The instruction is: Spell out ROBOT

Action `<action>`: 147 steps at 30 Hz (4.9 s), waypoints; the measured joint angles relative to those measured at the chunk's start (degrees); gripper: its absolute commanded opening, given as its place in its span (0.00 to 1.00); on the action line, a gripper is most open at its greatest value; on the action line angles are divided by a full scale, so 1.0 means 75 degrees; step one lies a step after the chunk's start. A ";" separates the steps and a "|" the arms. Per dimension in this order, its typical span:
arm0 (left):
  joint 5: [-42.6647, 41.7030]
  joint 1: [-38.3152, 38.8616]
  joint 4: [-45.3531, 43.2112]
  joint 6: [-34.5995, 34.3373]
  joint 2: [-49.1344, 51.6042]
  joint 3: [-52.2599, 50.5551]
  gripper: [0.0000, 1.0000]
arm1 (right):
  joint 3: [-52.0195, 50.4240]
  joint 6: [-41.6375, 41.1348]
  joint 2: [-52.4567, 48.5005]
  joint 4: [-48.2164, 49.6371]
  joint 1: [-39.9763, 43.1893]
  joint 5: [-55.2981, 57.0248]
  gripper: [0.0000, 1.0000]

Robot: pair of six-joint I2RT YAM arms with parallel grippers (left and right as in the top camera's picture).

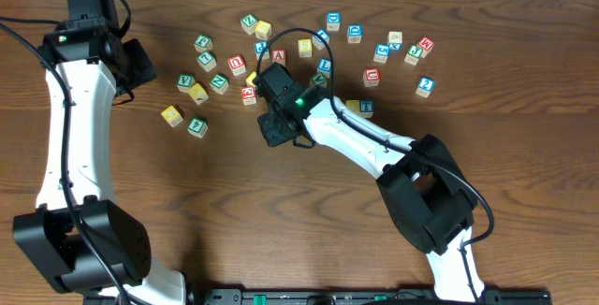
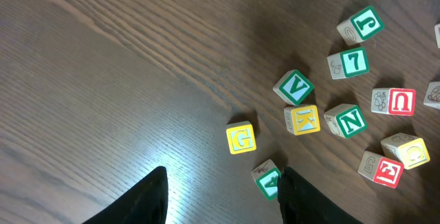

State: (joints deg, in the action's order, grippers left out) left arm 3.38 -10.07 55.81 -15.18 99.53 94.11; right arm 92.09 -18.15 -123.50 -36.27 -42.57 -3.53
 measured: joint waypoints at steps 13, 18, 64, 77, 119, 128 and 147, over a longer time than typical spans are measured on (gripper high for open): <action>0.0000 0.0000 0.0026 0.0000 0.0000 0.0000 0.51 | 0.0000 -0.0297 0.0000 -0.0318 0.0315 0.0283 0.06; 0.0000 0.0000 0.0026 0.0000 0.0000 0.0000 0.51 | 0.0000 -0.0361 0.0000 -0.0356 0.0353 0.0289 0.05; 0.0000 0.0000 0.0047 0.0000 0.0000 0.0000 0.51 | 0.0000 -0.1687 -0.0003 -0.0277 0.0901 0.0662 0.11; 0.0000 0.0000 0.0076 0.0003 0.0000 0.0000 0.51 | 0.0227 -0.1789 -0.0003 -0.0443 0.0901 0.0682 0.21; 0.0000 0.0000 0.0111 0.0000 0.0000 0.0000 0.51 | 0.0216 -0.1460 0.0000 -0.1874 0.1279 0.1483 0.01; 0.0000 0.0000 0.0111 0.0000 0.0000 0.0000 0.50 | 0.0210 -0.1457 0.0000 -0.1754 0.1279 0.1617 0.01; -0.0149 0.0000 0.0111 0.0000 0.0000 0.0000 0.50 | 0.0213 -0.1425 0.1323 -0.2005 0.2553 0.1381 0.01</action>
State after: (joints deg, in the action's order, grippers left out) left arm 2.26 -10.07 56.64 -15.18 99.53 94.11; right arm 93.69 -28.84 -113.58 -51.31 -23.42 6.83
